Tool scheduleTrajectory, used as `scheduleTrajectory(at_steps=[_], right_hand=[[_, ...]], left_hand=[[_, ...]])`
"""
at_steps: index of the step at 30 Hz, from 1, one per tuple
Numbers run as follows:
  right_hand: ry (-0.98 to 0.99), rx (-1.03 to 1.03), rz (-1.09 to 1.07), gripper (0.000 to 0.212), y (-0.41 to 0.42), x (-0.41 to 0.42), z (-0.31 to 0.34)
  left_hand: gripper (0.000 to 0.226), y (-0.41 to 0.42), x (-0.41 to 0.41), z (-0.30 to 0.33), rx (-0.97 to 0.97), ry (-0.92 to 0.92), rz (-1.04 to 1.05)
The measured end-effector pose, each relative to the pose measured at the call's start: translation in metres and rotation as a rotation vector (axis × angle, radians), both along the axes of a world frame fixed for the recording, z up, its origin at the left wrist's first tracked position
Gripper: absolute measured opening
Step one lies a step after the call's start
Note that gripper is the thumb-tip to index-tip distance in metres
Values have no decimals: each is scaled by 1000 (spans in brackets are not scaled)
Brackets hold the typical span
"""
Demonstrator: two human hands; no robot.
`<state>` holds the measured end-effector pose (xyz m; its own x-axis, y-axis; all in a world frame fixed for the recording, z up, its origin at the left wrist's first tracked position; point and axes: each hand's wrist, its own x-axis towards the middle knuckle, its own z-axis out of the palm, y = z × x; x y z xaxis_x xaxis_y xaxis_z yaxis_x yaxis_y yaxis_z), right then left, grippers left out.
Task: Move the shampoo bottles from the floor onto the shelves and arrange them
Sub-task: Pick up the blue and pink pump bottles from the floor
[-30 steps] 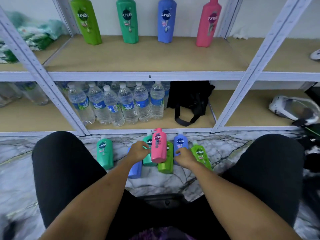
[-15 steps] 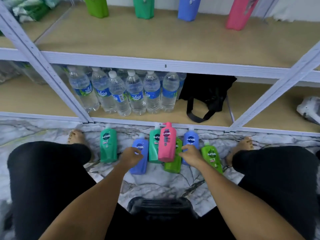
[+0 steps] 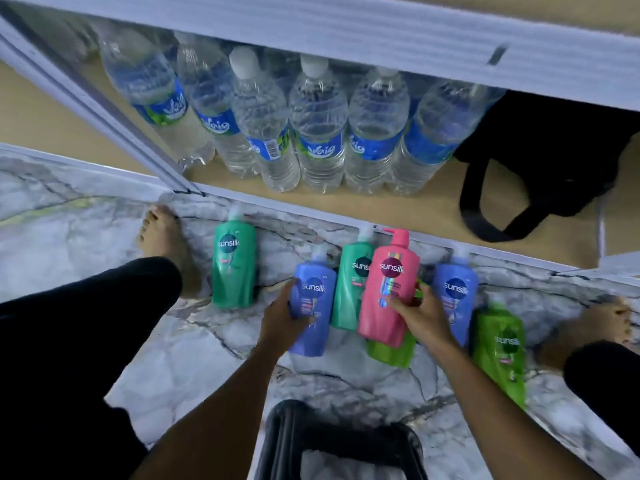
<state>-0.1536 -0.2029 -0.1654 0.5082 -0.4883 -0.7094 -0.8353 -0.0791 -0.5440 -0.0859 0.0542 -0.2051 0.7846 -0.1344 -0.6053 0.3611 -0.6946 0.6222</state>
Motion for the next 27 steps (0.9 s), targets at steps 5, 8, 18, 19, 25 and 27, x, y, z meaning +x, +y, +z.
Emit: scheduleTrajectory(at_steps=[5, 8, 18, 19, 25, 27], right_hand=[[37, 17, -53, 87, 2, 16, -23], [63, -38, -52, 82, 11, 28, -15], [62, -99, 16, 60, 42, 30, 29], [54, -83, 9, 60, 43, 27, 33], [-87, -55, 14, 58, 53, 1, 60], [-150, -53, 10, 57, 54, -3, 75]], left_hand=[[97, -11, 13, -13, -45, 170, 29], [94, -25, 12, -8, -62, 181, 104], [76, -22, 0, 16, -49, 183, 251], [77, -20, -2, 19, -67, 177, 270], [74, -20, -7, 44, -214, 103, 260], [69, -25, -7, 72, -256, 61, 248]])
